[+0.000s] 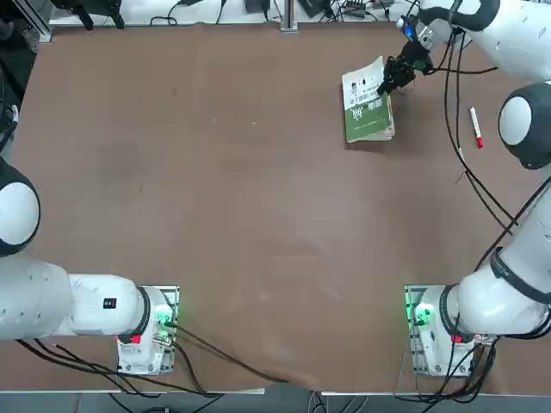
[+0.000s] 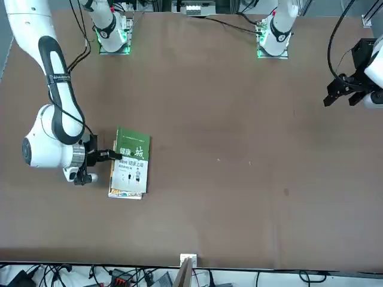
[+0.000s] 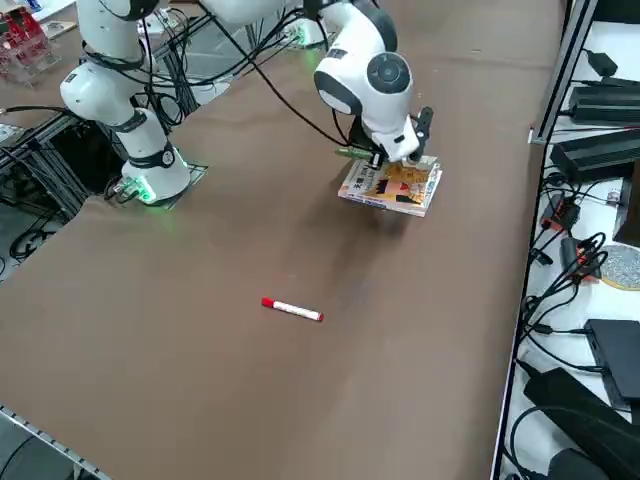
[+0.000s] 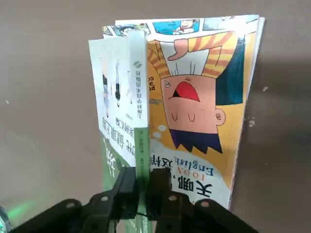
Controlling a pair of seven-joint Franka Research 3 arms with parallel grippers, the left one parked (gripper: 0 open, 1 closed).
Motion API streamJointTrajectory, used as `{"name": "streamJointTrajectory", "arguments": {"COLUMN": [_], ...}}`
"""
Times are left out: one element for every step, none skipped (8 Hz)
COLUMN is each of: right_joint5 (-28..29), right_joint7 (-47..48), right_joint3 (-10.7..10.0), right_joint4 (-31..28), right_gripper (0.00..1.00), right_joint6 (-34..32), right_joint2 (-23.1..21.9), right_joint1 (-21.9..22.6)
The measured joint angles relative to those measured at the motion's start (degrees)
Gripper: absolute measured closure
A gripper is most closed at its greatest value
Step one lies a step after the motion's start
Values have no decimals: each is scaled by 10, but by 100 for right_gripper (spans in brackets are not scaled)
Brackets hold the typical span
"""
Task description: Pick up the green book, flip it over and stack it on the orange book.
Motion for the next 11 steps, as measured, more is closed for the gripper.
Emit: {"name": "streamJointTrajectory", "arguments": {"right_joint5": [0, 0, 0, 0, 0, 0, 0, 0, 0, 0, 0], "right_joint7": [-2, -2, -3, -4, -5, -5, -6, -6, -6, -6, -7], "right_joint3": [0, 0, 0, 0, 0, 0, 0, 0, 0, 0, 0], "right_joint4": [0, 0, 0, 0, 0, 0, 0, 0, 0, 0, 0], "right_gripper": [89, 89, 89, 89, 89, 88, 80, 74, 56, 38, 21], "right_joint6": [0, 1, 1, 0, 0, 0, 0, 0, 0, 0, 0], "right_joint2": [5, 9, 12, 14, 15, 16, 17, 19, 22, 23, 23], "right_joint1": [-3, -6, -9, -13, -18, -21, -23, -24, -24, -24, -24]}}
